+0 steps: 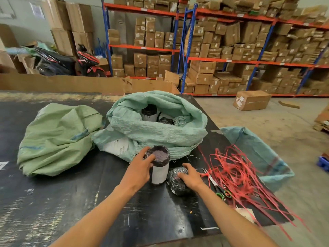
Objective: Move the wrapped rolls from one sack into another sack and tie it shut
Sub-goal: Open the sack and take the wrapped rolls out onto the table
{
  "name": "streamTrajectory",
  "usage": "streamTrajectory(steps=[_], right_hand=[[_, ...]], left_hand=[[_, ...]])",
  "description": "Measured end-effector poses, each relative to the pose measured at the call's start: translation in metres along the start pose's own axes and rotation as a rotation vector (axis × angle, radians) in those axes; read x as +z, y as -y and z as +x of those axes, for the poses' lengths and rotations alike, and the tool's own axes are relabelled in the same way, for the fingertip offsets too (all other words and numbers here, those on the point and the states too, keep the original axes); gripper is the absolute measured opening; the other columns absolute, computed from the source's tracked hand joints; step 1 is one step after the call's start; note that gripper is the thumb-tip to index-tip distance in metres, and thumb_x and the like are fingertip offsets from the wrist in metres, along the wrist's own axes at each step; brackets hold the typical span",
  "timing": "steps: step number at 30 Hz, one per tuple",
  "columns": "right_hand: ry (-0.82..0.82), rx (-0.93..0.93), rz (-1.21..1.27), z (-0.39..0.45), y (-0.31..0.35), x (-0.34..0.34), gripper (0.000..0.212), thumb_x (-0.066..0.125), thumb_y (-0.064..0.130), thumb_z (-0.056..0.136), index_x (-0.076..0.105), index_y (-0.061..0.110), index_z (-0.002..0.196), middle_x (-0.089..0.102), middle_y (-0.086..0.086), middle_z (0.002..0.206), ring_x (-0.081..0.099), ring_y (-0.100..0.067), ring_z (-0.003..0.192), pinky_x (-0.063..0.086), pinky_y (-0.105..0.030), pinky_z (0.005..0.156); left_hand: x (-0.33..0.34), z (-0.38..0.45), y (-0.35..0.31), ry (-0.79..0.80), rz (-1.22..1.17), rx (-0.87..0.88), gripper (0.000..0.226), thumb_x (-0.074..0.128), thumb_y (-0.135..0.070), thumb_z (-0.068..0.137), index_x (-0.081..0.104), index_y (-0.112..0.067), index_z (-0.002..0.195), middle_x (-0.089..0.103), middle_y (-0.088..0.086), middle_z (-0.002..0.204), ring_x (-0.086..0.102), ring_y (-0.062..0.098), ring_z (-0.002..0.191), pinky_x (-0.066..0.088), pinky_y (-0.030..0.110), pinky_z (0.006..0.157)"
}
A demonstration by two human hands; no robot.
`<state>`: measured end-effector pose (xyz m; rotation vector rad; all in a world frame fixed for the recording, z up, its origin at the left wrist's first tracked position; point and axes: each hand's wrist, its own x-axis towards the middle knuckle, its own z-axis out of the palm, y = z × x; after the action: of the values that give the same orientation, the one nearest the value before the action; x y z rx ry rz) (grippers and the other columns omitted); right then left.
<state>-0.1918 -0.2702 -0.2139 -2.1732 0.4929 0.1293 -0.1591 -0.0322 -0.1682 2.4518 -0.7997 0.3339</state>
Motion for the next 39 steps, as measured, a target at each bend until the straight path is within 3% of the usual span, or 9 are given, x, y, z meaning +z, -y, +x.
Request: streamTrajectory(steps=[4,7,9,12,16,22,31,36,39], right_hand=[[0.055,-0.045,-0.031,0.006,0.000,-0.010,0.061,0.068,0.041,0.085,0.046,0.025,0.139,0.051,-0.004,0.141,0.045,-0.029,0.132,0.037,-0.045,0.110],[-0.095,-0.206,0.020,0.003,0.013,-0.022,0.041,0.066,0.045,0.083,0.046,0.033,0.116,0.052,0.000,0.123,0.050,-0.026,0.122,0.043,-0.047,0.101],[-0.230,-0.336,0.058,0.002,0.026,-0.028,0.041,0.067,0.031,0.087,0.041,0.031,0.118,0.044,0.001,0.123,0.045,-0.024,0.121,0.042,-0.043,0.100],[-0.342,-0.454,-0.076,0.010,0.047,-0.037,0.076,0.072,0.029,0.084,0.025,0.043,0.143,0.023,0.000,0.143,0.031,-0.027,0.132,0.036,-0.050,0.105],[-0.202,-0.472,-0.450,0.045,0.065,-0.041,0.109,0.080,0.040,0.078,-0.001,0.060,0.148,-0.019,-0.003,0.162,0.003,-0.045,0.148,0.032,-0.063,0.108],[0.042,-0.412,-0.666,0.105,0.069,-0.030,0.091,0.071,0.045,0.087,0.004,0.062,0.146,-0.027,-0.005,0.161,0.004,-0.047,0.147,0.035,-0.058,0.110],[-0.025,-0.395,-0.659,0.164,0.064,-0.024,0.081,0.059,0.053,0.092,0.003,0.053,0.151,-0.010,-0.012,0.164,0.015,-0.049,0.144,0.041,-0.057,0.106],[0.126,-0.343,-0.618,0.187,0.074,-0.031,0.086,0.058,0.051,0.092,-0.005,0.054,0.151,-0.018,-0.011,0.163,0.005,-0.047,0.149,0.029,-0.056,0.114],[0.070,-0.382,-0.608,0.186,0.085,-0.043,0.062,0.044,0.048,0.094,0.019,0.049,0.152,0.014,-0.008,0.162,0.029,-0.037,0.143,0.038,-0.052,0.110]], left_hand=[[-0.010,-0.009,-0.001,-0.010,-0.072,-0.018,0.027,0.053,-0.025,0.094,0.056,-0.028,0.121,0.029,-0.006,0.155,0.057,0.014,0.106,0.053,0.038,0.086],[-0.022,-0.009,-0.005,0.001,-0.159,-0.070,0.035,0.047,-0.043,0.098,0.042,-0.046,0.132,0.030,-0.020,0.151,0.050,0.002,0.116,0.048,0.037,0.090],[-0.025,0.002,-0.002,-0.085,-0.275,-0.132,0.036,0.042,-0.048,0.100,0.039,-0.045,0.136,0.040,-0.015,0.143,0.050,0.005,0.118,0.046,0.037,0.093],[-0.023,0.032,0.014,-0.201,-0.388,-0.377,0.035,0.043,-0.043,0.101,0.043,-0.035,0.135,0.048,0.005,0.132,0.053,0.022,0.113,0.044,0.043,0.099],[-0.013,0.061,0.058,0.061,-0.529,-0.839,0.065,0.063,-0.033,0.092,0.030,-0.041,0.148,0.032,0.026,0.147,0.035,0.038,0.135,0.033,0.046,0.113],[0.001,0.098,0.077,0.149,-0.777,-0.684,0.094,0.075,-0.008,0.084,0.017,-0.028,0.156,0.035,0.002,0.153,0.039,0.022,0.135,0.033,0.045,0.115],[0.030,0.150,0.100,0.043,-0.717,-0.614,0.098,0.080,-0.024,0.081,0.018,-0.026,0.156,0.032,-0.004,0.156,0.031,0.020,0.143,0.028,0.047,0.119],[0.029,0.174,0.115,0.054,-0.741,-0.592,0.103,0.083,-0.040,0.074,0.021,-0.026,0.156,0.035,-0.003,0.156,0.034,0.019,0.143,0.027,0.045,0.119],[0.024,0.182,0.114,0.051,-0.540,-0.610,0.087,0.077,-0.047,0.067,0.041,-0.024,0.143,0.050,0.005,0.138,0.046,0.026,0.130,0.040,0.043,0.108]])
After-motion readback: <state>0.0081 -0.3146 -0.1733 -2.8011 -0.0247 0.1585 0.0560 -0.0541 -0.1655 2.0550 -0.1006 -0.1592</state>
